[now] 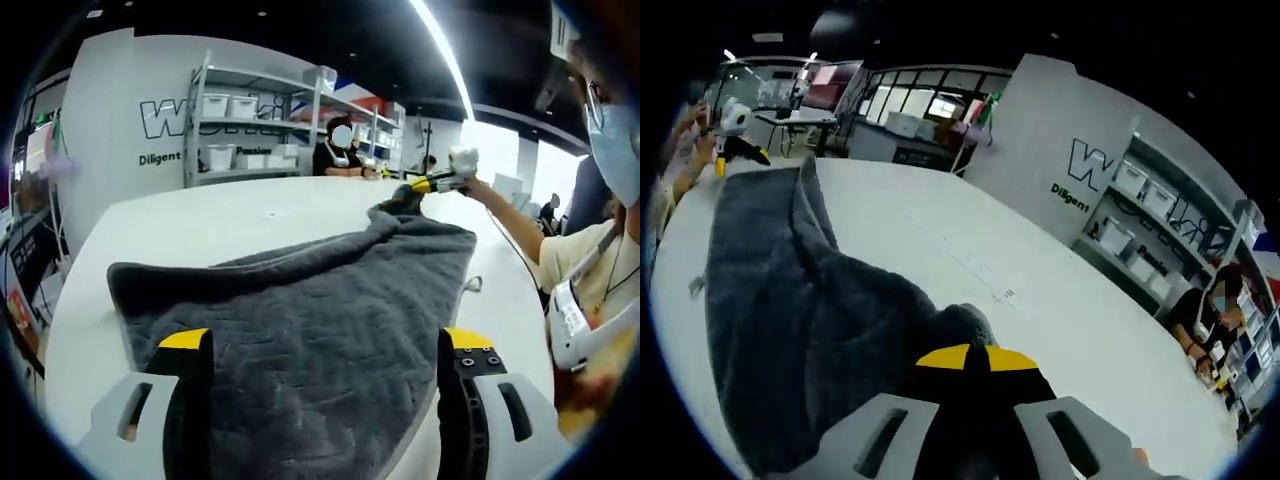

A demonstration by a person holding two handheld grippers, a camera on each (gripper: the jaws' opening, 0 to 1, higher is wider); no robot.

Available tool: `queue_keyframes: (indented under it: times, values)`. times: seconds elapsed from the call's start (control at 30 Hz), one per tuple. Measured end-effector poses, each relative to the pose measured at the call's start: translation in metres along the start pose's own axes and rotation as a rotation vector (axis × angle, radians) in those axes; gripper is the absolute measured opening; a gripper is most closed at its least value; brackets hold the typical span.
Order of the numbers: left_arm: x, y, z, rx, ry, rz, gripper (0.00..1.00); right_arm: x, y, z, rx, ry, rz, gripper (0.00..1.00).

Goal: Fold the towel on the table until its edges align and the towel forms a compact rectangular stack.

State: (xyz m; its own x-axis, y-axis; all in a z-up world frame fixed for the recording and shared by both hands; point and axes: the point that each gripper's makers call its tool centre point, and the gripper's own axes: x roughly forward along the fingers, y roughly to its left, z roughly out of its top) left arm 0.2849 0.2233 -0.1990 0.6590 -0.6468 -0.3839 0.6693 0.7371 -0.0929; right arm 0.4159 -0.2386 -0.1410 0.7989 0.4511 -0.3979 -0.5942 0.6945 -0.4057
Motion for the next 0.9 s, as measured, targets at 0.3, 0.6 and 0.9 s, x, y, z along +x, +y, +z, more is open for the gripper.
queue_keyframes:
  times: [0.3,0.6,0.9]
  values:
    - [0.0,0.001,0.001,-0.003,-0.003,0.002,0.9,-0.066,0.054,-0.007,-0.104,-0.072,0.086,0.0]
    - [0.0,0.001,0.001,-0.007,-0.002,0.003,0.9,-0.09,0.115,-0.049,-0.166,0.002,0.274,0.0]
    - [0.001,0.0,0.001,-0.012,-0.002,0.003,0.9,-0.093,0.138,-0.079,-0.122,0.075,0.372,0.04]
